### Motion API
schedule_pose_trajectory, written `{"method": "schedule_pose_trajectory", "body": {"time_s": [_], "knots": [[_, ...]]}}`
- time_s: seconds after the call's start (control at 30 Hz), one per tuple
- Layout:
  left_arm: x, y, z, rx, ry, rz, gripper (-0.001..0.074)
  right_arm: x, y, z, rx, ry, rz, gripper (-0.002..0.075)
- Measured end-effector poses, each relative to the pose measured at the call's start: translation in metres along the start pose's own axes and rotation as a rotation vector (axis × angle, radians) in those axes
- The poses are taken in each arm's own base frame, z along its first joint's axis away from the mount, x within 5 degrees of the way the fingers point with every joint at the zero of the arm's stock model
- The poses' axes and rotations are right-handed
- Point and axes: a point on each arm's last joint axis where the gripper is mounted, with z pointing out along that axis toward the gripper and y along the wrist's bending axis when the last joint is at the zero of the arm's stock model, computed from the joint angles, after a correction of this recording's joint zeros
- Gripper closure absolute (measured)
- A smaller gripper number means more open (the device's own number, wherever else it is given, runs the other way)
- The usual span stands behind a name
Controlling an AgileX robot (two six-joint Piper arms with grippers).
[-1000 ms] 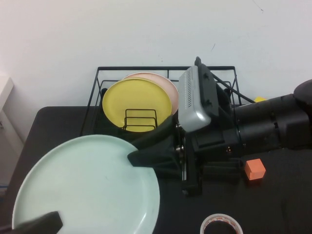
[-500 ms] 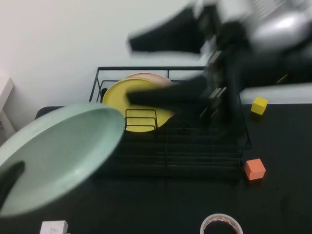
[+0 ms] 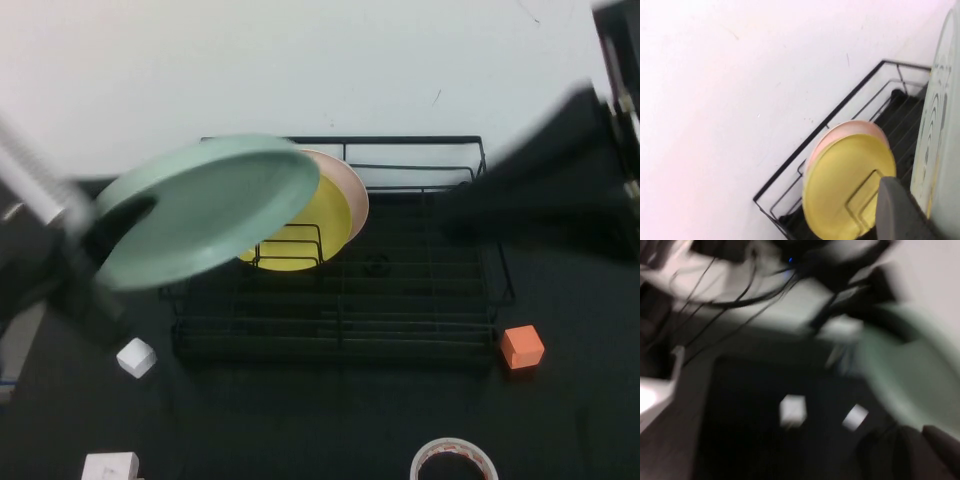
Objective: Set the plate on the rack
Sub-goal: Place the plate on the rack
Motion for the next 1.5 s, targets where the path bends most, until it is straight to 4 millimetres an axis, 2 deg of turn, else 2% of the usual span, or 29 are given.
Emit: {"method": "schedule_pose_trajectory", "body": {"time_s": [0.13,0.17,0.33,0.47,0.6,0.87,1.07,1.33,1.4,1.5], "knots": [[0.008,0.016,0.055,0.075,0.053,0.130,0.0629,0.008,0.011,-0.006,-0.070,0.121,0.037,0.0718],[0.008,0.019,0.063,0.082,0.054,0.166,0.0629,0.010,0.013,-0.008,-0.079,0.153,0.046,0.0718],[0.026,0.027,0.128,0.175,0.082,0.250,0.0629,0.019,0.020,-0.020,-0.057,0.300,0.108,0.0720],[0.036,0.028,0.161,0.205,0.086,0.269,0.0629,0.020,0.023,-0.030,0.008,0.353,0.162,0.0721],[0.048,0.026,0.184,0.231,0.087,0.348,0.0629,0.017,0.030,-0.041,0.061,0.359,0.209,0.0721],[0.078,0.024,0.221,0.227,0.106,0.428,0.0629,0.006,0.053,-0.073,0.174,0.328,0.214,0.0721],[0.097,0.013,0.235,0.285,0.107,0.475,0.0629,0.003,0.064,-0.089,0.249,0.329,0.231,0.0722],[0.112,0.006,0.242,0.309,0.137,0.436,0.0624,0.002,0.069,-0.094,0.266,0.318,0.236,0.0722],[0.112,0.006,0.242,0.305,0.146,0.378,0.0574,0.002,0.069,-0.094,0.266,0.318,0.236,0.0722],[0.110,0.005,0.241,0.310,0.138,0.266,0.0425,0.002,0.069,-0.094,0.266,0.318,0.236,0.0722]]}}
